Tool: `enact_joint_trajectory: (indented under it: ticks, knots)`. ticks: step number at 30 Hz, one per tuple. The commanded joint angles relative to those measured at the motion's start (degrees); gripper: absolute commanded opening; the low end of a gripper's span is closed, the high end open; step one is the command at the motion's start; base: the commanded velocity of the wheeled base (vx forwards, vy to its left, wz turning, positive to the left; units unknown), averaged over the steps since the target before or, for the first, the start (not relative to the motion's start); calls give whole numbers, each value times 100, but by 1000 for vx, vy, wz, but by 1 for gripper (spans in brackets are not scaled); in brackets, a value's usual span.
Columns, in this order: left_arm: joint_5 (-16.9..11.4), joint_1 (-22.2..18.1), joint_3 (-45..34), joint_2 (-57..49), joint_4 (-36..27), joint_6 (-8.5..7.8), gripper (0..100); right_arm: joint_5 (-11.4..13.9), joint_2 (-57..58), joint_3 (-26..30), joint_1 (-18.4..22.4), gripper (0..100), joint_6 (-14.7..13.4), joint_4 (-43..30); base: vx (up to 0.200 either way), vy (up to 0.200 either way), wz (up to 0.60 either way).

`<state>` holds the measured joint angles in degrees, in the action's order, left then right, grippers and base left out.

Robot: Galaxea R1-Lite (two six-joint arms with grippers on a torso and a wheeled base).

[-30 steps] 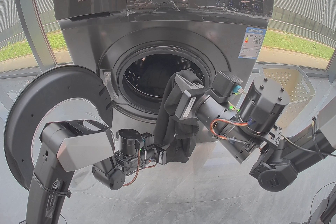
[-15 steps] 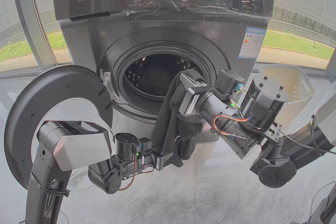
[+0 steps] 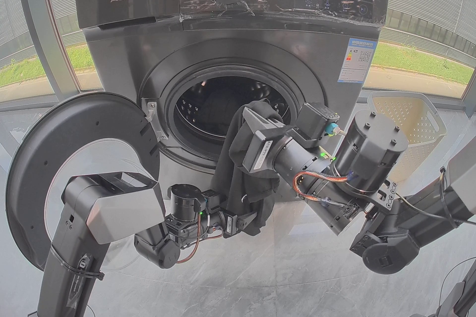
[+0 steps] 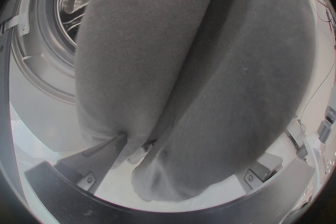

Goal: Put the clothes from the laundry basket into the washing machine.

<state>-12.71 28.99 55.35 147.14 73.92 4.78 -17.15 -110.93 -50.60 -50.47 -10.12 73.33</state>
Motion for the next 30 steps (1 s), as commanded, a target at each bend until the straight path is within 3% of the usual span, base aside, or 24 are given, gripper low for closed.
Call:
enact_joint_trajectory:
  ticks: [1, 6, 11, 15, 16, 20, 22, 24, 30]
  knots:
    - [103, 19, 240, 175, -10, -3, 0, 1, 2, 7, -7, 0, -8, 6, 0, 0, 0]
    - [138, -7, 187, 122, 70, -3, 0, 1, -7, 42, 134, 0, 1, -3, 0, 0, 0]
    - [138, -34, -191, -256, 342, -21, 0, 10, -121, 42, 573, 0, 54, -20, 0, 0, 0]
    - [120, -25, -806, -783, 562, -74, 0, 10, -192, 33, 881, 0, 80, -55, 0, 0, 0]
    - [50, -7, -1377, -1214, 773, -205, 0, 10, -236, 24, 1065, 0, 80, -73, 0, 0, 0]
    - [15, 19, -1957, -1636, 1054, -258, 0, 10, -288, 51, 1215, 0, 80, -82, 0, 0, 0]
    - [-91, 19, -2309, -1847, 1247, -258, 0, 10, -367, 59, 1294, 0, 80, -82, 0, 0, 0]
    - [-381, -34, -2792, -2172, 1520, -249, 0, 1, -420, 86, 1399, 0, 71, -73, 0, 0, 0]
    - [-952, -297, -3522, -3016, 1529, -258, 0, 10, -508, 508, 1575, 0, 63, -20, 0, 0, 0]
